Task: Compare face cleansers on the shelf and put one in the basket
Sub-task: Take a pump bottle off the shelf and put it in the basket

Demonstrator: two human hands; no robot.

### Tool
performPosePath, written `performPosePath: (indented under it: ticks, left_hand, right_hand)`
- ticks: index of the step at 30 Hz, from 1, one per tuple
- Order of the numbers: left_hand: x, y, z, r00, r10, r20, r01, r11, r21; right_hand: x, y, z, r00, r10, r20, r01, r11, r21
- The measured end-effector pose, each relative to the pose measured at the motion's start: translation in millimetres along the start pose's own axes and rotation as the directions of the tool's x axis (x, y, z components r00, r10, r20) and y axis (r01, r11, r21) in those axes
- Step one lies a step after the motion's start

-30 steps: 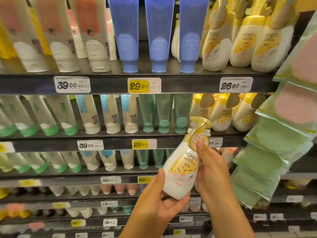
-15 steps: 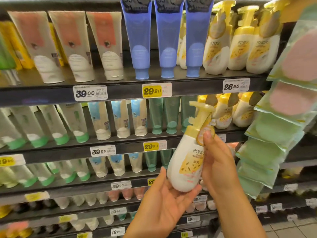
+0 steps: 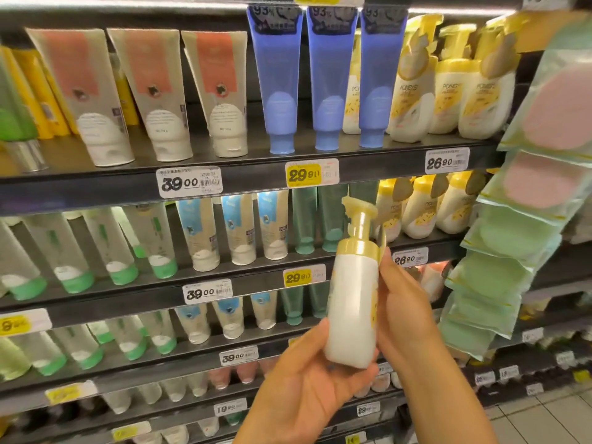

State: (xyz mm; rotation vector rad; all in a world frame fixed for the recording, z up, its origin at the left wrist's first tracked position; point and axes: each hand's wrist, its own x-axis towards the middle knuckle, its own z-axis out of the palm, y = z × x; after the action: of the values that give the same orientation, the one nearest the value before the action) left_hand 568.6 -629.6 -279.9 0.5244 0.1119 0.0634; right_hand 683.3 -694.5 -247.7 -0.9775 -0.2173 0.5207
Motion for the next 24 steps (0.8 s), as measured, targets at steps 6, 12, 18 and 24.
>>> performPosePath:
  ticks: [6,12,18,24]
  left_hand:
    - [4,10,-9,0.996,0.083,-0.011,-0.08,0.979,0.187]
    - [12,15,-6,0.977,0.202,-0.075,-0.182,0.959,0.217]
    - [21,12,5,0.938,0.327,-0.111,-0.274,0.9,0.339]
    - [25,6,11,0.933,0.345,-0.105,-0.292,0.892,0.344]
  right_hand:
    - [6,4,3,0.998,-0.028,-0.056,0.019,0.987,-0.159]
    - [9,-2,3,0.998,-0.067,0.003,0.066,0.971,-0.23]
    - [7,-12,2,0.978,-0.045,0.203,0.121,0.917,-0.38]
    - [7,-16,2,0.975,-0.13,0.179,0.186,0.919,-0.347]
